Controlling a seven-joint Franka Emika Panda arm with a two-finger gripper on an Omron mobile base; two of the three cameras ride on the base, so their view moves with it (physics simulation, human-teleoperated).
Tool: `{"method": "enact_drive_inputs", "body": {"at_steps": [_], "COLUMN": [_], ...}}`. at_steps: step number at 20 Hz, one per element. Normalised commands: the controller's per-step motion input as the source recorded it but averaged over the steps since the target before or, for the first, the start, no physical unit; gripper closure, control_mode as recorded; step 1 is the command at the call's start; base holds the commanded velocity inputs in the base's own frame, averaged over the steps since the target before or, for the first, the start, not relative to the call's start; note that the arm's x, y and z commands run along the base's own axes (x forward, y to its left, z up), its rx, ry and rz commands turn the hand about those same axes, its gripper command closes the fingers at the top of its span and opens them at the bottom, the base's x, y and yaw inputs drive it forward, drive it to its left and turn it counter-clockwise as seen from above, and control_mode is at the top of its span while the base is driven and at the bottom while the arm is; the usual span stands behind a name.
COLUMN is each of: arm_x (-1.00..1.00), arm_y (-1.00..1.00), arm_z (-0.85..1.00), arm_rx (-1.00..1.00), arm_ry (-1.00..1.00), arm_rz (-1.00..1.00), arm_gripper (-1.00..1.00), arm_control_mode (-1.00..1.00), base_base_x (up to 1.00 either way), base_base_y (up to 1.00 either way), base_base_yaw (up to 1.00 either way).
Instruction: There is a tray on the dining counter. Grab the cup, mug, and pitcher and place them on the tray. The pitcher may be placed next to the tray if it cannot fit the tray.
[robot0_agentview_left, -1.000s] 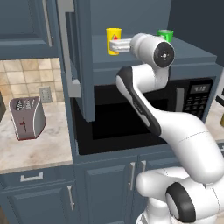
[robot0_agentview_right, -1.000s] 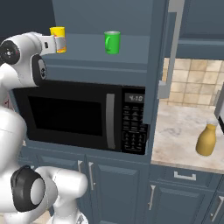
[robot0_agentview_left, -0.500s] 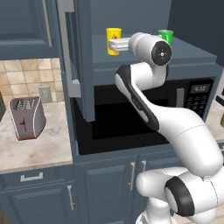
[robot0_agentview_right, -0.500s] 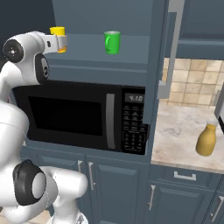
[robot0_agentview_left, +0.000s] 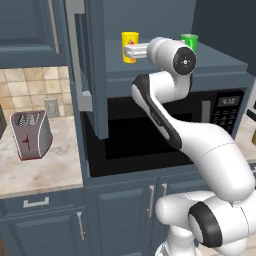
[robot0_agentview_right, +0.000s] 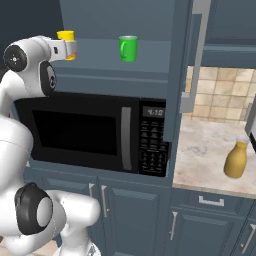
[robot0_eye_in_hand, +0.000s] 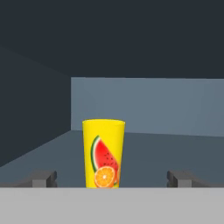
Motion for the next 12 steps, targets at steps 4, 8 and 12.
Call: {"method": "enact_drive_inputs", "body": {"at_steps": [4,8,12], "arm_x": [0.0,0.0,0.0], "arm_y": [0.0,0.0,0.0], "arm_z": [0.0,0.0,0.0], "arm_rx": [0.0,0.0,0.0], "arm_ry": [0.0,0.0,0.0], "arm_rz": [0.0,0.0,0.0], "arm_gripper": [-1.0,-1.0,-1.0], "arm_control_mode": [-1.0,-1.0,-1.0], "base_base_x": [0.0,0.0,0.0], "base_base_y": [0.0,0.0,0.0], "base_base_yaw": [0.0,0.0,0.0]}}
